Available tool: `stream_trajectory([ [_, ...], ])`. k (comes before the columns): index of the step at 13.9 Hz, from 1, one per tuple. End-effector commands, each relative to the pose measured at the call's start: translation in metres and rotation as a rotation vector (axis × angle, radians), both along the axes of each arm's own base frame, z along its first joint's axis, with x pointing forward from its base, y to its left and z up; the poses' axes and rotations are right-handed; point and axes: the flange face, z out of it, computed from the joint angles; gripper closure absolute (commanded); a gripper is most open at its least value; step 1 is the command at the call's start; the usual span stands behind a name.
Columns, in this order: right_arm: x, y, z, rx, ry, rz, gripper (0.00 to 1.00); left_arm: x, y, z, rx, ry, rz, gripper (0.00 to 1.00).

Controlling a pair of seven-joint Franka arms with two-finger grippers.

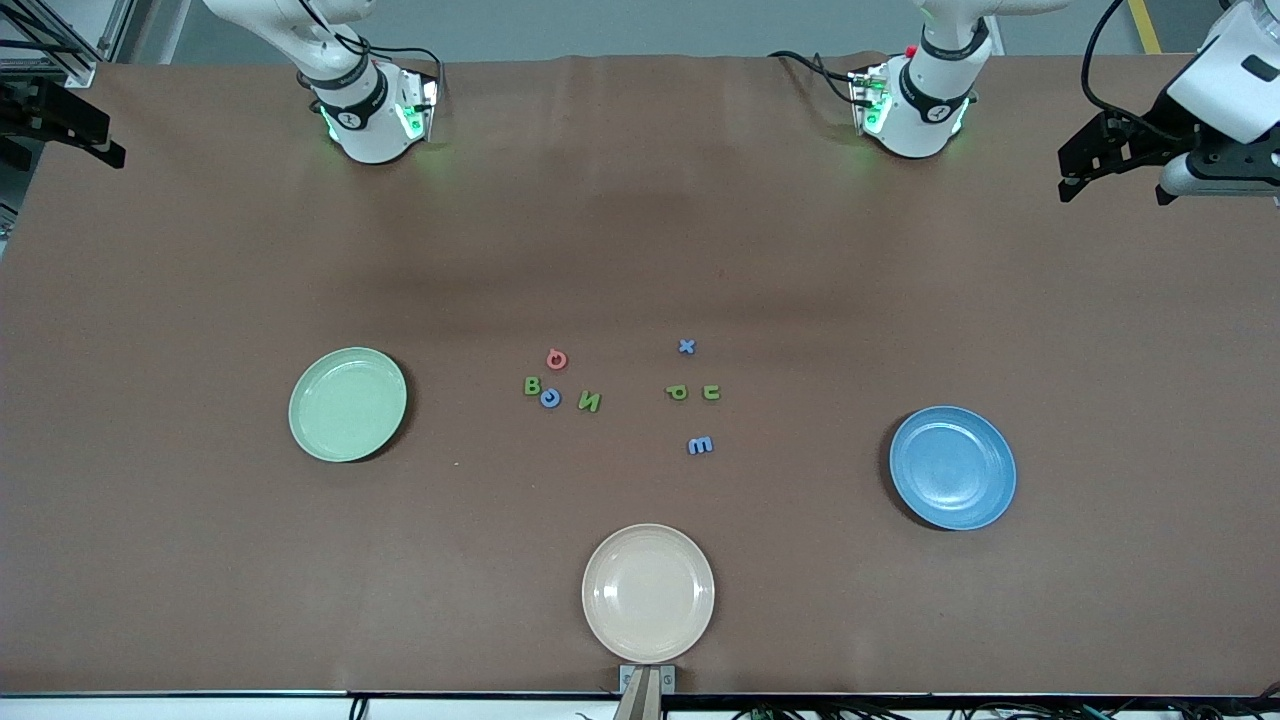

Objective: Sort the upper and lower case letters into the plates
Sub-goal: 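Reach the right gripper to the N while the left gripper reaches u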

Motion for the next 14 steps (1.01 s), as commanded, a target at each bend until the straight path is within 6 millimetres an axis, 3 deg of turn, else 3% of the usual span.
stream_trajectory([
  [1, -0.013, -0.005, 0.011, 0.002, -0.017, -0.012, 0.00, 0.001, 0.000, 0.006, -0.014, -0.011, -0.012, 0.00],
  [4, -0.012, -0.002, 0.012, 0.003, -0.028, -0.007, 0.00, 0.014, -0.001, 0.011, -0.014, -0.018, -0.015, 0.00],
  [6, -0.009, 0.001, 0.014, 0.003, -0.046, -0.002, 0.00, 0.026, -0.014, -0.002, -0.017, 0.007, -0.035, 0.00],
  [8, -0.005, 0.003, 0.015, 0.000, -0.060, 0.003, 0.00, 0.043, -0.036, -0.034, -0.029, 0.063, -0.053, 0.00],
  [10, 0.003, 0.004, 0.015, -0.001, -0.084, 0.005, 0.00, 0.054, -0.052, -0.051, -0.043, 0.065, -0.069, 0.00],
  [11, 0.022, 0.004, -0.005, -0.002, -0.061, 0.002, 0.00, 0.057, -0.065, -0.060, -0.044, 0.065, -0.043, 0.00],
  [13, 0.061, 0.004, -0.053, -0.001, -0.009, 0.006, 0.00, 0.066, -0.101, -0.098, -0.068, 0.128, 0.040, 0.00],
  [14, 0.079, 0.008, -0.073, -0.011, -0.015, 0.015, 0.00, 0.066, -0.128, -0.111, -0.067, 0.123, 0.050, 0.00],
])
